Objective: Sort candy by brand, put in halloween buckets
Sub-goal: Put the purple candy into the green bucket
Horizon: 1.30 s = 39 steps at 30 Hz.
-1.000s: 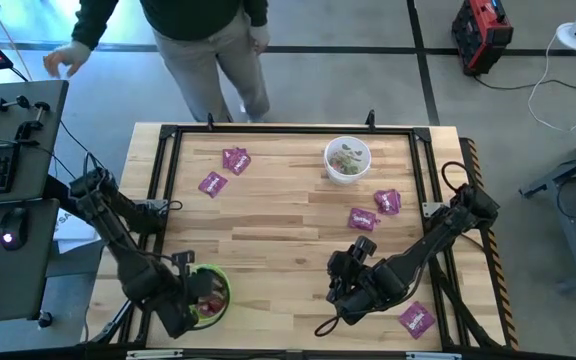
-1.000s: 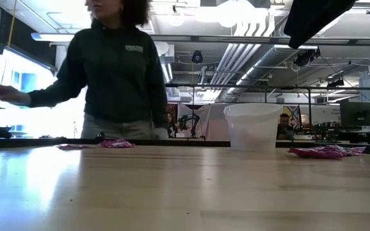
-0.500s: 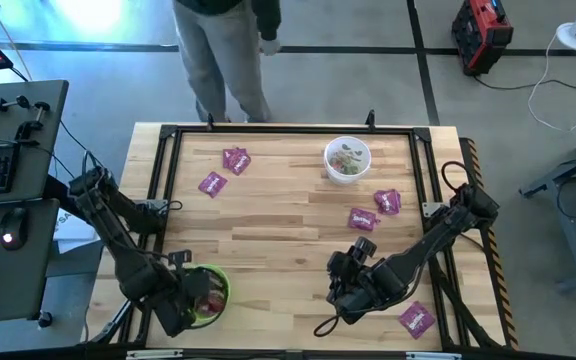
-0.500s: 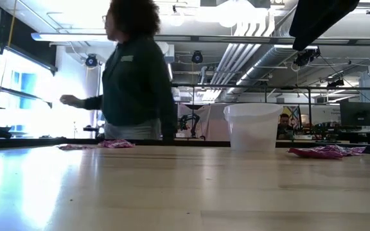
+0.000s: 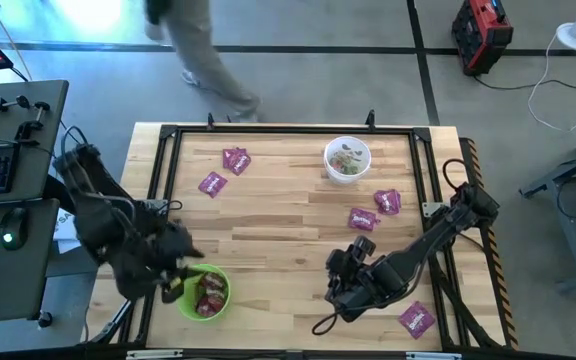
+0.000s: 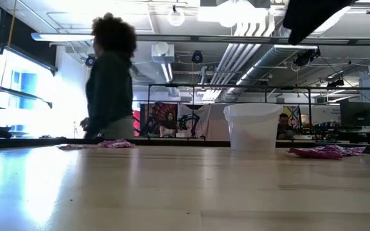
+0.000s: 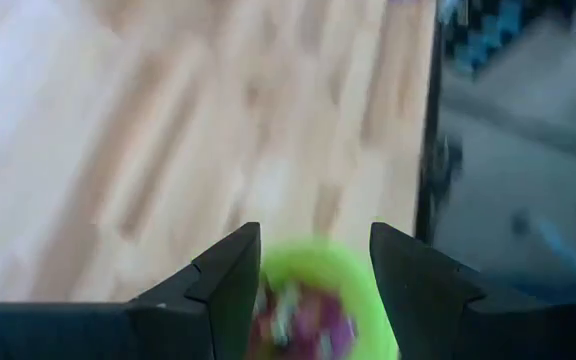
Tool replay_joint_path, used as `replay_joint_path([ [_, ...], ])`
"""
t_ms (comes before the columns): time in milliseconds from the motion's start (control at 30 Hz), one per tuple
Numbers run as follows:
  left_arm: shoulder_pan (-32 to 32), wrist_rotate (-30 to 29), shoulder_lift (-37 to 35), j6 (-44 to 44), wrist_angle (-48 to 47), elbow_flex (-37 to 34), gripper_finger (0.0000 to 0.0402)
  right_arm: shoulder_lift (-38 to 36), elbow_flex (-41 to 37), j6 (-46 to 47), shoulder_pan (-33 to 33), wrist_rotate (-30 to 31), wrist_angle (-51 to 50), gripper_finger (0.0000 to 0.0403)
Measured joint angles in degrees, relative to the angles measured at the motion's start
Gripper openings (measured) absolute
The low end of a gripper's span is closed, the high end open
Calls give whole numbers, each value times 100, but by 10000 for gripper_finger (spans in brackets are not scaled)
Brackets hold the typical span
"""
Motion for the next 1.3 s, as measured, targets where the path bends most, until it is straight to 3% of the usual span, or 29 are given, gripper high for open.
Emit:
replay_joint_path([
  [67, 123, -482, -204, 162, 203, -144, 182, -2, 85, 4, -37, -9, -56, 263],
  [167, 453, -523, -414, 527, 764, -580, 182, -7, 212, 6, -85, -192, -173, 263],
  [300, 917, 100, -656, 1146, 2575, -1604, 182, -87, 221, 145, -99, -477, -440, 263],
  [400, 1296, 836, -698, 1596, 4086, -2307, 182, -333, 60, 690, -72, -562, -800, 263],
  [467, 1540, 1135, -698, 1739, 4596, -2520, 182, -575, -92, 1096, 8, -556, -1064, 263],
  [567, 1845, 1195, -707, 2013, 4761, -2534, 182, -1105, -516, 1666, 158, -665, -1264, 263],
  [667, 2129, 1188, -712, 2355, 4760, -2450, 182, -1749, -1229, 2284, 254, -1200, -1057, 263],
  [767, 2374, 1053, -718, 2503, 4791, -2388, 182, -2396, -2050, 3170, 174, -1257, -704, 263],
  [967, 2597, 793, -682, 2464, 5115, -2388, 182, -3189, -3616, 3910, -851, -1172, 294, 263],
  [1167, 2597, 334, -650, 2298, 5247, -2388, 182, -3200, -4738, 3196, -2280, -1302, 1768, 263],
  [1300, 2603, 5, -650, 2292, 5381, -2388, 182, -3169, -5056, 2697, -3136, -1524, 1793, 263],
])
